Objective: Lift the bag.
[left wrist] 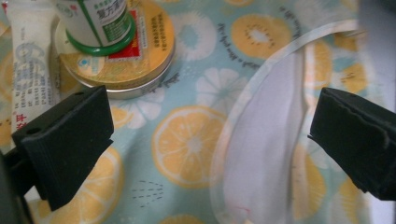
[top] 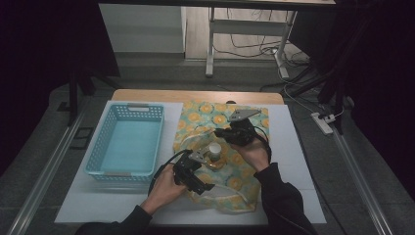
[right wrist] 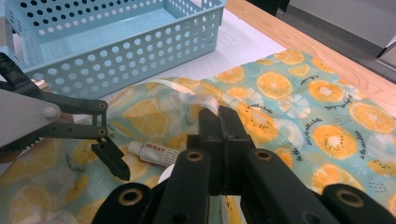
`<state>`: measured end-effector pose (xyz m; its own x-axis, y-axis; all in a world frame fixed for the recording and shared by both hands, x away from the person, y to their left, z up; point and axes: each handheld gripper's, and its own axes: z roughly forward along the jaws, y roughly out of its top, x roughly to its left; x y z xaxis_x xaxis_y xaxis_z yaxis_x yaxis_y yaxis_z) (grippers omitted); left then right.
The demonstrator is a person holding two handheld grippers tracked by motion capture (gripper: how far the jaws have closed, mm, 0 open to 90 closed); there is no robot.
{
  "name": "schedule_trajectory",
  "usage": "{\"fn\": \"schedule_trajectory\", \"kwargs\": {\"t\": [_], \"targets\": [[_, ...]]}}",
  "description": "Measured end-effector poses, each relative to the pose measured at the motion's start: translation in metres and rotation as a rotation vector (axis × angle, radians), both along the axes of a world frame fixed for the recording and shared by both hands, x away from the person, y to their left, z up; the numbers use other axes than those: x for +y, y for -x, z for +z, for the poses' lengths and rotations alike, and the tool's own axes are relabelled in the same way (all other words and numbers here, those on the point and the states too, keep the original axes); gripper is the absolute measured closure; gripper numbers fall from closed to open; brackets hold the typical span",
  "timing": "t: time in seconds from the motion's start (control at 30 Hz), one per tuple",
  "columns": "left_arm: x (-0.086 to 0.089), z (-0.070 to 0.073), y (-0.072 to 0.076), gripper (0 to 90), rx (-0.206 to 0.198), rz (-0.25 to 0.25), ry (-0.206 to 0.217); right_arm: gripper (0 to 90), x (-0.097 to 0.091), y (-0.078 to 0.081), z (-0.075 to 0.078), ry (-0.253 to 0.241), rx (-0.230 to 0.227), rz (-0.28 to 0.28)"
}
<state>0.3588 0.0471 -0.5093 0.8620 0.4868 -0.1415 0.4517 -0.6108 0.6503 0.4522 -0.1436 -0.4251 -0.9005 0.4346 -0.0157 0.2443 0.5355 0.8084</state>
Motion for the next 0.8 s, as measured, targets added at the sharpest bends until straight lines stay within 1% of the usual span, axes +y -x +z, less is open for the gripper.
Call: {"fn": "schedule_trajectory", "kwargs": {"t": [0.2, 0.27, 0.33, 0.4, 0.47, 0.5, 0.53, 0.57, 0.6, 0.7, 0.8], "targets": [[-0.003, -0.009, -0.002, 0.0, 0.004, 0.0, -0.028, 90.0, 0.001, 0.0, -0.001, 0.002, 0.001, 0.005], [-0.003, -0.012, -0.003, 0.0, -0.001, -0.002, -0.045, 90.0, 0.001, 0.0, -0.001, 0.002, 0.002, 0.005], [-0.005, -0.016, -0.004, 0.0, -0.001, -0.001, -0.05, 90.0, 0.001, 0.0, -0.001, 0.005, 0.003, 0.005], [-0.006, -0.019, -0.004, 0.0, -0.007, -0.005, -0.059, 90.0, 0.001, 0.0, -0.002, 0.005, 0.004, 0.004], [-0.008, -0.022, -0.004, 0.0, -0.019, -0.009, -0.076, 90.0, 0.002, 0.0, -0.002, 0.005, 0.005, 0.003], [-0.009, -0.024, -0.004, 0.0, -0.021, -0.004, -0.081, 90.0, 0.002, 0.0, -0.002, 0.006, 0.005, 0.004], [-0.01, -0.026, -0.004, 0.0, -0.023, -0.005, -0.096, 90.0, 0.002, 0.0, -0.002, 0.006, 0.005, 0.005], [-0.011, -0.027, -0.004, 0.0, -0.035, -0.004, -0.106, 90.0, 0.002, 0.0, -0.002, 0.006, 0.004, 0.005], [-0.012, -0.027, -0.003, 0.0, -0.045, -0.008, -0.116, 90.0, 0.002, 0.0, -0.002, 0.007, 0.004, 0.005], [-0.013, -0.027, -0.004, 0.0, -0.042, -0.008, -0.123, 90.0, 0.002, 0.0, -0.002, 0.006, 0.004, 0.005], [-0.013, -0.027, -0.004, 0.1, -0.046, -0.025, -0.126, 90.0, 0.002, 0.0, -0.002, 0.006, 0.004, 0.005]]}}
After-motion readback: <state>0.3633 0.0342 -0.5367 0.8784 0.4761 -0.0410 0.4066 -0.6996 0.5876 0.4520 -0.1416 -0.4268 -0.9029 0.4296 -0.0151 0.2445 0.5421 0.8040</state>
